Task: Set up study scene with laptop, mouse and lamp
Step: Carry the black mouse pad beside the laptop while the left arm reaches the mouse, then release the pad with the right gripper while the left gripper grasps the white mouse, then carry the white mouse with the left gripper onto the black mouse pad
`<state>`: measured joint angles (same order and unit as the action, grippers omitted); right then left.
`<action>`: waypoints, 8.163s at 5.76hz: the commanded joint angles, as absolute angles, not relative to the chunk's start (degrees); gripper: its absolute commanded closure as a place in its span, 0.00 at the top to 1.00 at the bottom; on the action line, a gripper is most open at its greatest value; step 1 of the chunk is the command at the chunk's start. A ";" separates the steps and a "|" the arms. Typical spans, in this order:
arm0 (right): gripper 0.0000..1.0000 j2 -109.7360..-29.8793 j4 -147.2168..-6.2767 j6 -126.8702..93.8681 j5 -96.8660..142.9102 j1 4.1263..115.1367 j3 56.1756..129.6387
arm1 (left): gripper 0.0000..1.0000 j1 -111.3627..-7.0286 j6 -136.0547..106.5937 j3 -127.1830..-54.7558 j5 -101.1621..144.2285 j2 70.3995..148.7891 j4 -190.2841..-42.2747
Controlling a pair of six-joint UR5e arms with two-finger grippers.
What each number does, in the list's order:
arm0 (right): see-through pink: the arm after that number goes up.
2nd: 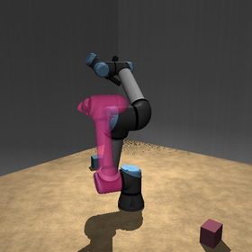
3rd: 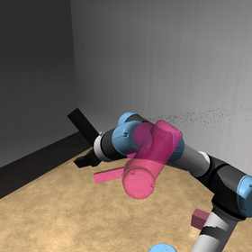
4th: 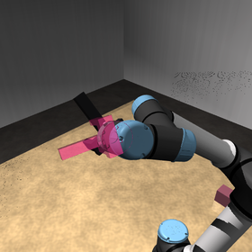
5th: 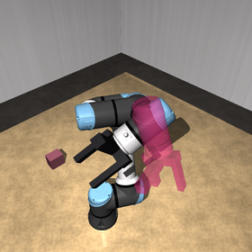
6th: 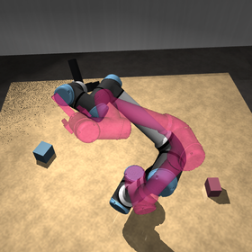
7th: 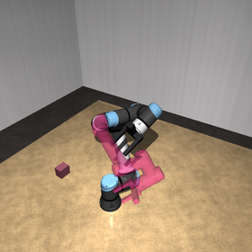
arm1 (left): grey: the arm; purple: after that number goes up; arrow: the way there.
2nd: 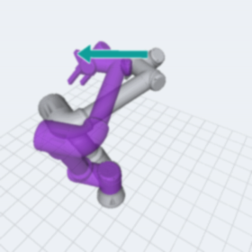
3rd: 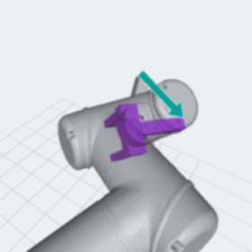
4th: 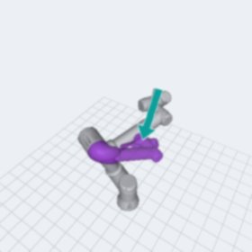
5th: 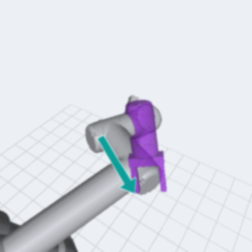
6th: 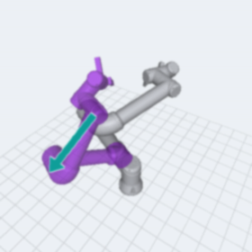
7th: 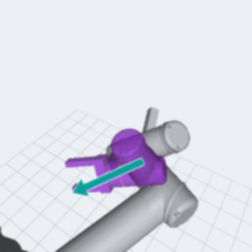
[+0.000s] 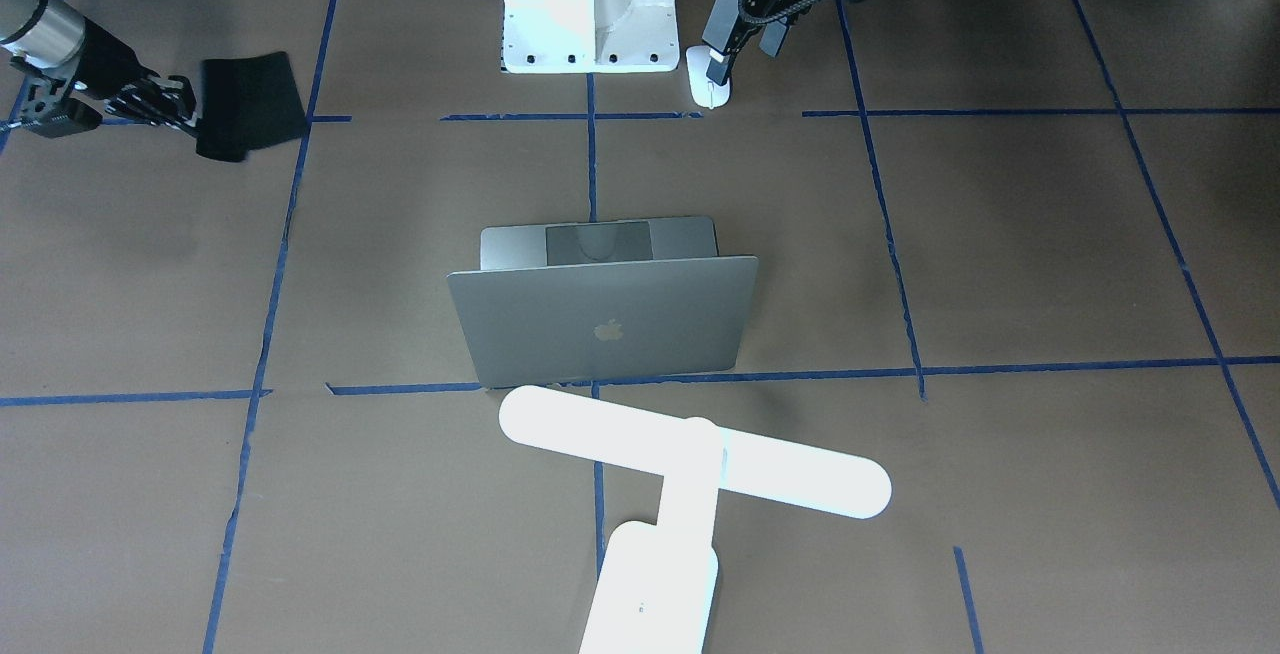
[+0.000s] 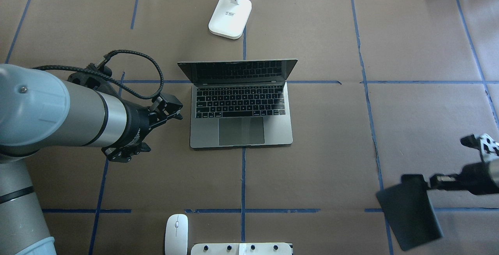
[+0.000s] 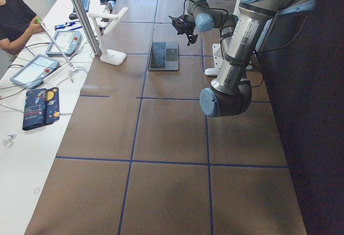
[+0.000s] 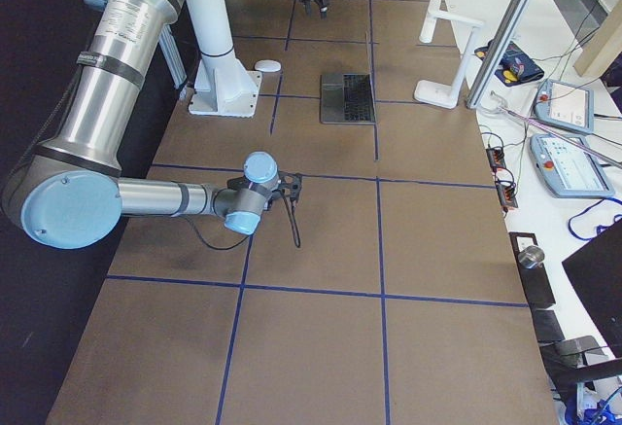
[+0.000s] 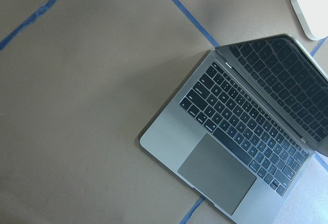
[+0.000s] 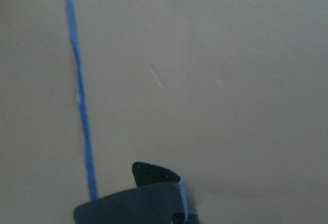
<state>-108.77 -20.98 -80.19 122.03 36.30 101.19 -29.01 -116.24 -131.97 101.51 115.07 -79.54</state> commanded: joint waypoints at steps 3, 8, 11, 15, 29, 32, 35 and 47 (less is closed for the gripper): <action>0.00 -82.07 -45.75 -80.86 123.13 45.77 96.37 | 1.00 -22.28 -109.03 -135.07 100.81 105.41 -79.89; 0.00 -69.00 -46.67 -83.94 123.13 47.46 83.77 | 0.98 -10.64 -97.91 -132.91 96.95 102.83 -79.89; 1.00 -67.59 -47.02 -83.85 123.22 47.90 83.32 | 1.00 -6.42 -84.24 -128.88 96.42 102.83 -80.94; 1.00 -69.60 -46.50 -82.88 132.69 55.18 84.11 | 1.00 -6.24 -84.20 -119.27 95.89 103.80 -93.43; 1.00 -69.70 -46.41 -82.97 132.89 55.54 85.51 | 0.03 -10.18 -84.12 -115.66 96.24 110.89 -92.03; 1.00 -75.48 -46.41 -82.88 134.21 61.24 88.41 | 0.04 -16.15 -75.00 -112.87 95.89 121.59 -91.32; 1.00 -82.08 -46.41 -74.29 135.78 67.39 89.30 | 0.04 -19.15 -74.27 -94.09 95.80 139.09 -92.28; 1.00 -87.10 -46.93 -65.13 137.64 71.72 89.30 | 0.20 -24.26 -70.66 -29.45 85.87 173.84 -122.61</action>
<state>-87.10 -46.93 -65.13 137.61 71.74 89.25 -24.35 -70.53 -30.13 85.86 173.56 -122.34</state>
